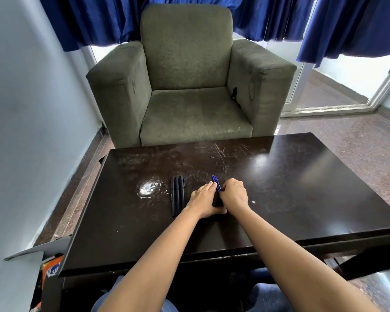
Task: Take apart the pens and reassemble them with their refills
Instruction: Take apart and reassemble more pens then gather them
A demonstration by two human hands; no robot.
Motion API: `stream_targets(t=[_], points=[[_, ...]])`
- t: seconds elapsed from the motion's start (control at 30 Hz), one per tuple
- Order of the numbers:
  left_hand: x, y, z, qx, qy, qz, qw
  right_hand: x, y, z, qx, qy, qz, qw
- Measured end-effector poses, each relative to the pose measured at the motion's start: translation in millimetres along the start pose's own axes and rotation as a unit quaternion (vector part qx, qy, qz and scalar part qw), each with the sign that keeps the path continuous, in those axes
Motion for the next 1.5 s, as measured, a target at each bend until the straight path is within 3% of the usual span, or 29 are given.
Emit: stream_targets(t=[1.5], points=[[-2.9,2.1,-2.5,0.032,0.019,0.011,0.999,1.2,0.7,-3.9,0.001,0.015,-0.099,0.995]])
Point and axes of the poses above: each hand's wrist, its own z-axis away from the middle knuckle, its own x-axis out of the palm, y = z × x, the point moved 3 cm from there along -z, towards the middle knuckle, and after that the axes turned 10 degrees about -z, right-handed, at the moved point
